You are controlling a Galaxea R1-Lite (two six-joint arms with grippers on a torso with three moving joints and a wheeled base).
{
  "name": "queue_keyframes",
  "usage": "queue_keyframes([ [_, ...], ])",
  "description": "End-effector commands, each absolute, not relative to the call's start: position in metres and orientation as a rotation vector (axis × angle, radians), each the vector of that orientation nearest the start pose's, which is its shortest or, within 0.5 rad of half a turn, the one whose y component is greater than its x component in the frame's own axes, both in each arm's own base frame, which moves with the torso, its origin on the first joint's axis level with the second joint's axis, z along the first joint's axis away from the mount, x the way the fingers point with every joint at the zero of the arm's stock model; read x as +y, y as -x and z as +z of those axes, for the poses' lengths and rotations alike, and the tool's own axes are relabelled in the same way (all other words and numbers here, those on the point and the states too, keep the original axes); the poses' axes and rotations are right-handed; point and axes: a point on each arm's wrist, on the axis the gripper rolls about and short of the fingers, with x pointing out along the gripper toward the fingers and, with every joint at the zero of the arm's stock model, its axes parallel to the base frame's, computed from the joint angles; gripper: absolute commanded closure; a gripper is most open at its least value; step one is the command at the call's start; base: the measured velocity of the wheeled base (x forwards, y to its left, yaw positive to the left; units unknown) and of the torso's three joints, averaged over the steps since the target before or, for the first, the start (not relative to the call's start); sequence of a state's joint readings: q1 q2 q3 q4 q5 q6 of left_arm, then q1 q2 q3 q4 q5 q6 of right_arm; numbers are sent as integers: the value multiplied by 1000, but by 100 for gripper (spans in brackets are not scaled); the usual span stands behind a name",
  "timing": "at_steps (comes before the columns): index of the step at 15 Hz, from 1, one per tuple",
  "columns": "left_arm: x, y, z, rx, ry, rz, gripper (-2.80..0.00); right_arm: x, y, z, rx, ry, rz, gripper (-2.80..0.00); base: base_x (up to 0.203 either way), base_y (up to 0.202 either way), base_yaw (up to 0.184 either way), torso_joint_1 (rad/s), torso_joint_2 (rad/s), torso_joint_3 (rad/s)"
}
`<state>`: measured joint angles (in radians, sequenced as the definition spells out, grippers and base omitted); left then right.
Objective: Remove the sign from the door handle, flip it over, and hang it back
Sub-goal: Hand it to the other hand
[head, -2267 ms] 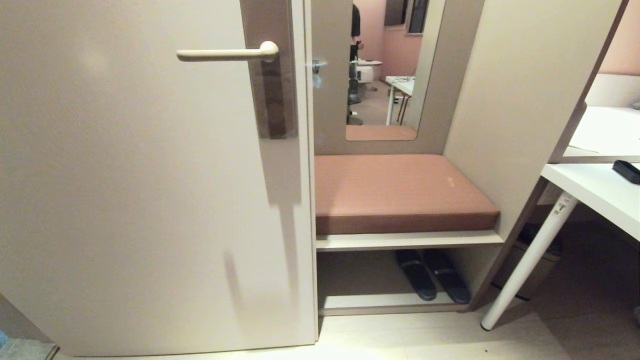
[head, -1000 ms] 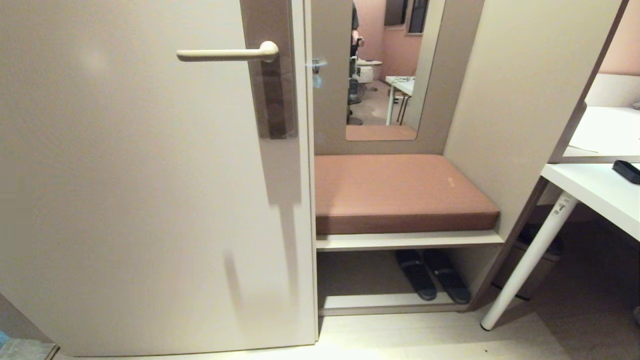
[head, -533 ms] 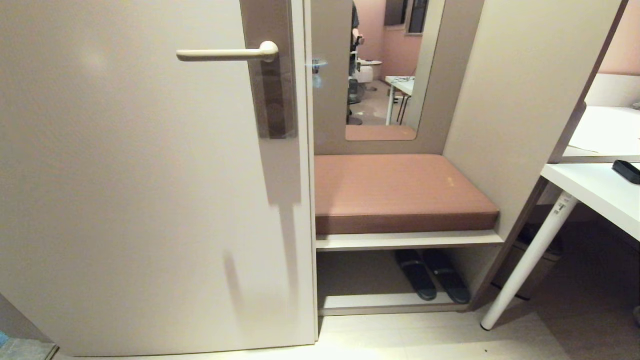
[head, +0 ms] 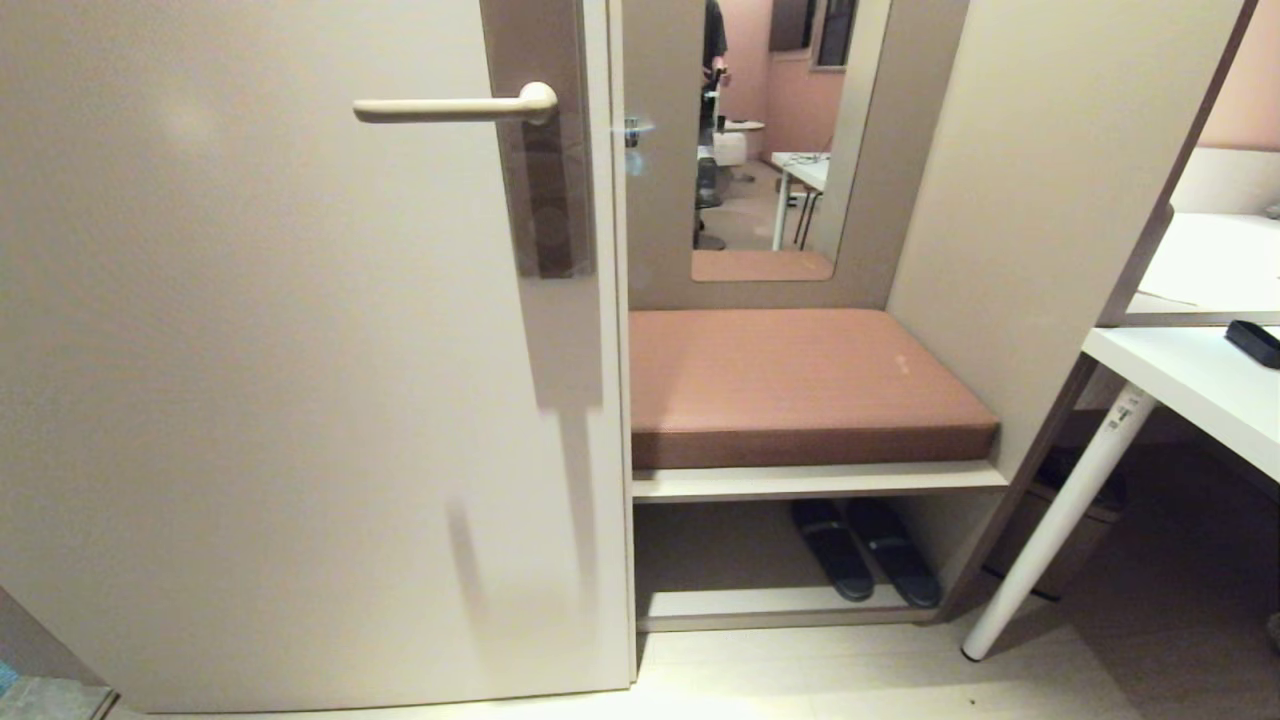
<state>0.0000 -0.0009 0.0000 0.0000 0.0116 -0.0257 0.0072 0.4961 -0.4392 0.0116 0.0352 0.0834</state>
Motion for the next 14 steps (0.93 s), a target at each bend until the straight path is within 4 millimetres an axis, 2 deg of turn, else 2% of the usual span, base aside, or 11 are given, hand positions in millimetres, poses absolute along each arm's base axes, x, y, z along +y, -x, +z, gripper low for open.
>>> queue_keyframes([
  [1,0,23,75,0,26,12,0,1,-52,205,162,-93,37,0,0,0,0,0,0,0],
  [3,0,23,75,0,26,12,0,1,-78,211,161,-101,38,0,0,0,0,0,0,0],
  [7,0,23,75,0,26,12,0,2,-117,216,197,-106,57,0,0,0,0,0,0,0],
  [14,0,23,75,0,26,12,0,9,-182,244,183,-102,332,0,0,0,0,0,0,0],
])
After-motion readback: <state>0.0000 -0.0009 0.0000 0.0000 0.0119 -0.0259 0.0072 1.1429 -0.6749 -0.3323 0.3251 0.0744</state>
